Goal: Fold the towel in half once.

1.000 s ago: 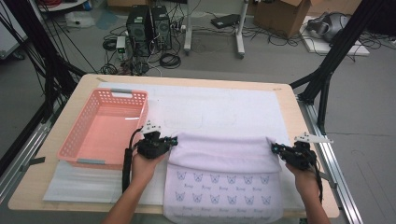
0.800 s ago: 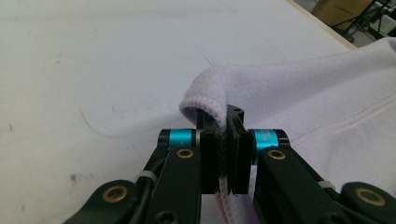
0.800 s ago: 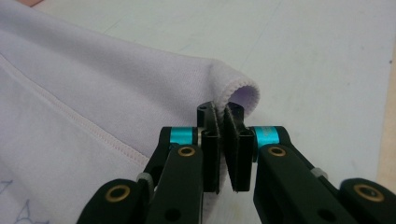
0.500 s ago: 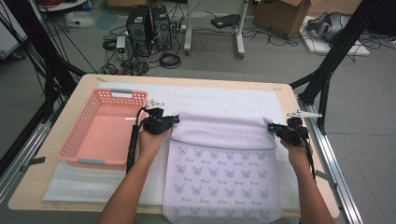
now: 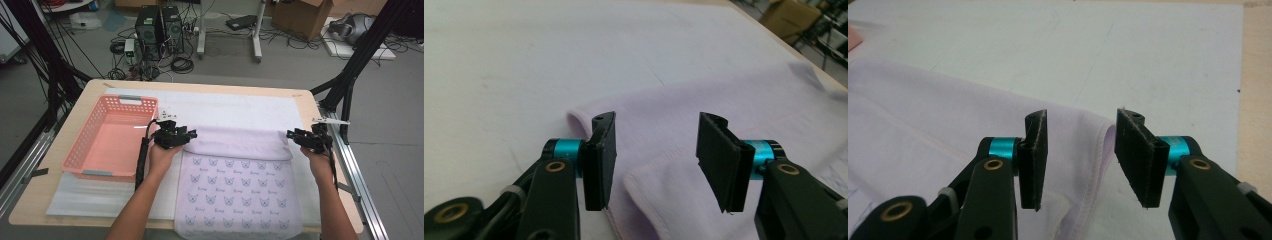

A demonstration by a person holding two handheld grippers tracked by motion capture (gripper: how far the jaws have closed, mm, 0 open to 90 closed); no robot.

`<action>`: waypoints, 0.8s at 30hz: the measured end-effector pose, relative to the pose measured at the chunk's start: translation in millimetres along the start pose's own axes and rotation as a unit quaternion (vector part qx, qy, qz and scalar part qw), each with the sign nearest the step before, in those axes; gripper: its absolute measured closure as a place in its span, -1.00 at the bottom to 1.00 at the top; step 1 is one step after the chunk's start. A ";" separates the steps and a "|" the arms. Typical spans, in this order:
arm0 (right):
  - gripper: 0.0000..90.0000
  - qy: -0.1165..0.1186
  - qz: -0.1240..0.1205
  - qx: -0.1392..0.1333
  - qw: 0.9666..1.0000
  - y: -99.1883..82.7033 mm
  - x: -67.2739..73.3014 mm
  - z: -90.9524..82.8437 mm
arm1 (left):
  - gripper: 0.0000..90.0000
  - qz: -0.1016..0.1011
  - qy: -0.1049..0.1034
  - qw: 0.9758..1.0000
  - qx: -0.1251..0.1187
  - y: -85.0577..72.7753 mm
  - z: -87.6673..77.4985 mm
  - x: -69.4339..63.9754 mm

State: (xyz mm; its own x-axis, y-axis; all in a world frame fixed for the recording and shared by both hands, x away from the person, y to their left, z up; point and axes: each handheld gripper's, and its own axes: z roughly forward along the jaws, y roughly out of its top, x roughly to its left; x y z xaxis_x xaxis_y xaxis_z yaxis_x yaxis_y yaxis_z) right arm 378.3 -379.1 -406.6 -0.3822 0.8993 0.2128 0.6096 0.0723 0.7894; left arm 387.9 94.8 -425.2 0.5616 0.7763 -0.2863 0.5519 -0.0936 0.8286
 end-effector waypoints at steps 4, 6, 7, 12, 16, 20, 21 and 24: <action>0.22 0.019 -0.012 0.017 1.000 -8.8 7.2 -7.2 | -0.01 0.001 -0.003 1.000 -0.009 -11.8 0.3 -5.0; 0.22 0.018 -0.024 0.029 0.999 -13.9 10.0 -7.2 | 0.01 -0.004 -0.001 1.000 0.004 -19.6 2.3 -4.0; 0.22 0.018 -0.024 0.029 0.999 -13.9 10.0 -7.2 | 0.01 0.001 0.005 1.000 0.008 -23.0 2.9 -4.0; 0.49 0.007 -0.024 0.063 0.998 -31.0 10.0 -1.6 | 0.47 0.010 0.017 0.999 0.033 -31.6 4.5 -4.2; 0.92 0.014 -0.036 0.071 0.997 -38.2 9.9 -3.1 | 0.86 0.039 0.012 0.998 0.049 -32.4 2.7 -9.3; 0.93 0.024 -0.037 0.053 0.998 -43.3 12.2 -14.0 | 0.86 0.041 -0.004 0.999 0.018 -33.6 -14.0 -16.2; 0.93 0.024 -0.037 0.053 0.998 -43.3 12.2 -14.0 | 0.86 0.041 -0.004 0.999 0.018 -33.6 -14.0 -16.2; 0.93 0.036 -0.037 0.038 0.998 -50.7 14.5 -25.1 | 0.86 0.053 -0.015 0.998 0.013 -40.2 -26.2 -22.5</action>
State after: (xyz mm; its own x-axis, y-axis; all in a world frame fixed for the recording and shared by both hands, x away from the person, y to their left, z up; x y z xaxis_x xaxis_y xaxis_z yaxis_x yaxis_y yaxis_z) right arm 324.5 -380.5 -429.1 -0.4752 0.8575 0.1973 0.6277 0.1733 0.7589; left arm 337.0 97.4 -439.5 0.6357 0.7422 -0.2121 0.5041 -0.1912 0.8422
